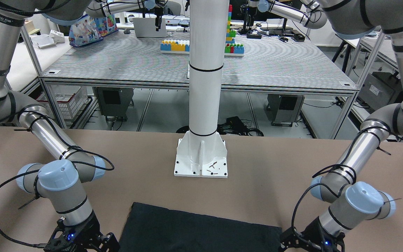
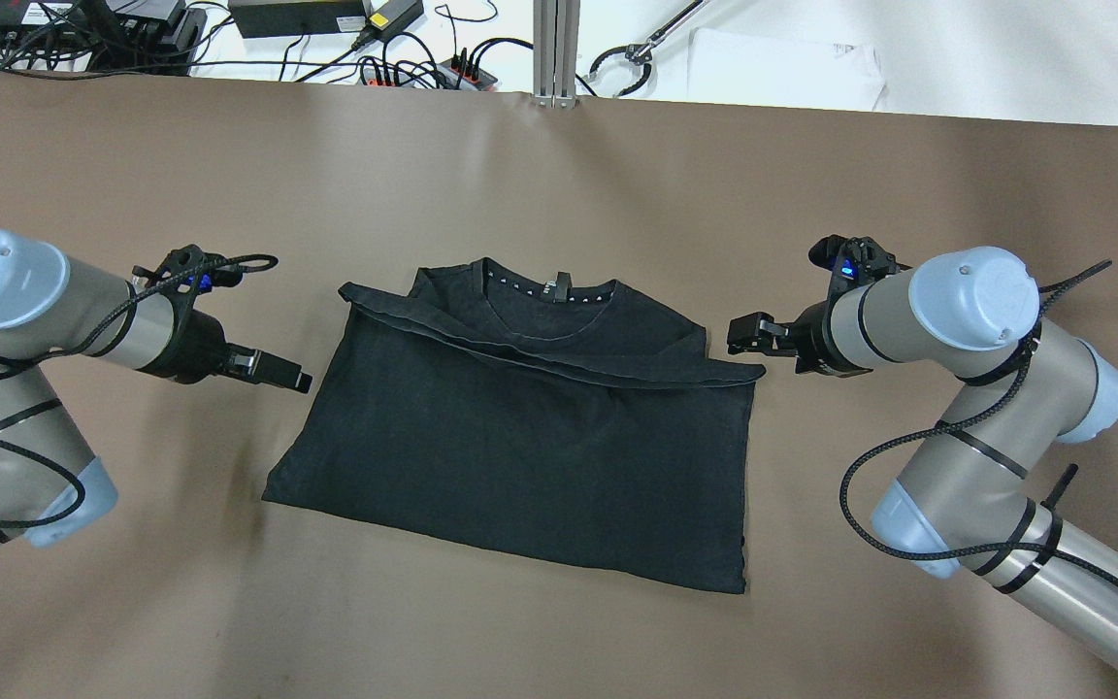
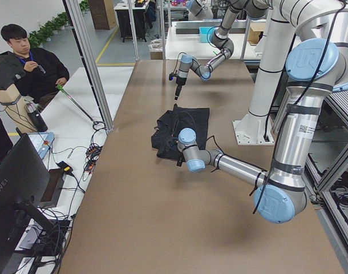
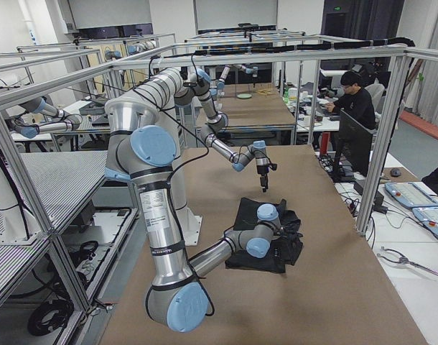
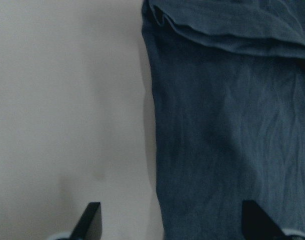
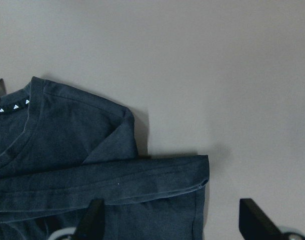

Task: Fold clothes
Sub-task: 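Release the hem and move both grippers to the folded shirt's sides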

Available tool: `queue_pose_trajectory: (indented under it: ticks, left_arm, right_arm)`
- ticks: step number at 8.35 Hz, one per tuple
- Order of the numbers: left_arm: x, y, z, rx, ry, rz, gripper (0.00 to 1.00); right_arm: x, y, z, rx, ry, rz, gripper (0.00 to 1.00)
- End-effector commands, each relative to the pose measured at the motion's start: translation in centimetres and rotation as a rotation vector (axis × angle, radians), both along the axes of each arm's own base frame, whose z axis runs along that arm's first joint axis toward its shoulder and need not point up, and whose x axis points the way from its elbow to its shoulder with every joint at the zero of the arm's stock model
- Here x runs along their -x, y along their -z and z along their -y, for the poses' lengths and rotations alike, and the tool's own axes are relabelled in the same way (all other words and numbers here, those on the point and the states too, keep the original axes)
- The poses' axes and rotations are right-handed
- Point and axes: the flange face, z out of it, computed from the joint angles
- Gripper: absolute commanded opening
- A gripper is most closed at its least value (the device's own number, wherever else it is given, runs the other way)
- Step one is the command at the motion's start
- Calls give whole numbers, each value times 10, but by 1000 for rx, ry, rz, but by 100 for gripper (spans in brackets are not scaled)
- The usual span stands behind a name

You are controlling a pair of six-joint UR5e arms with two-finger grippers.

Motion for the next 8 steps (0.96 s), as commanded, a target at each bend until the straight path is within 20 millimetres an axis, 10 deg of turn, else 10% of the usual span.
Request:
queue_pose_trajectory:
  ticks: [1,3,8]
  left_arm:
    - [-33,-11,-46,-5,-84,9,99]
    - [-43,-21,-59,7,-112,21,62]
    - [-54,-33,-78,8,-156,34,50]
  right_arm:
    - [-6,-6,-7,0,-1,-2,94]
    - [-7,-7,-8,0,1,-4,94]
    - [-17,-1,-19,-11,1,9,94]
